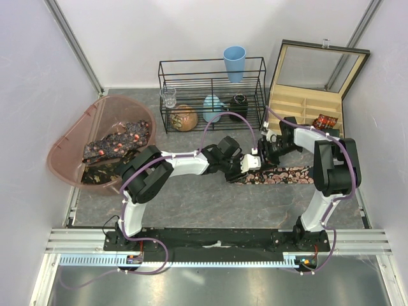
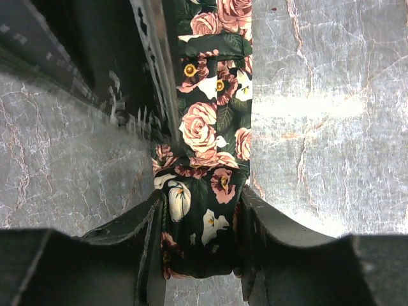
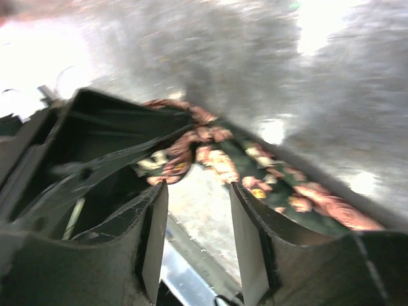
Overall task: Roll the ties
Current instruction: Roll the tie at the center of the board.
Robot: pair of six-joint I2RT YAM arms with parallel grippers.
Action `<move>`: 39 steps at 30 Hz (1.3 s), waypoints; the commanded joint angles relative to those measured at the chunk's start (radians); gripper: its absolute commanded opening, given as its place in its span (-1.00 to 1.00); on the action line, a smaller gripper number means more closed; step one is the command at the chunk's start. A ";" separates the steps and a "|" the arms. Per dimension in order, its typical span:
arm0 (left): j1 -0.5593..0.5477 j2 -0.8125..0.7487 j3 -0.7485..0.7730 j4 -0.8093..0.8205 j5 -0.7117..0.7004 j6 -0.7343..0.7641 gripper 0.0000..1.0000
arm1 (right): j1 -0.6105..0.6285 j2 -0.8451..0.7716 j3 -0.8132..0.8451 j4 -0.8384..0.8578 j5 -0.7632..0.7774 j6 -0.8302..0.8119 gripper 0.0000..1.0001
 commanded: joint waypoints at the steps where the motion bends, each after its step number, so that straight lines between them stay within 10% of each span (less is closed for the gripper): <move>1: 0.001 0.072 -0.007 -0.202 -0.069 0.063 -0.78 | 0.012 -0.022 -0.025 -0.010 -0.163 -0.027 0.03; 21: -0.005 0.084 0.011 -0.203 -0.071 0.071 -0.78 | 0.147 -0.033 -0.066 0.177 0.015 0.099 -0.17; 29: -0.007 0.086 0.014 -0.203 -0.068 0.077 -0.78 | 0.147 -0.010 -0.066 0.168 0.116 0.077 -1.00; 32: -0.005 0.086 0.014 -0.208 -0.068 0.080 -0.78 | 0.146 -0.005 -0.074 0.160 0.150 0.066 -1.00; 39: 0.013 0.057 0.017 -0.168 -0.003 0.037 -0.22 | 0.141 -0.015 -0.085 0.163 0.225 0.068 -1.00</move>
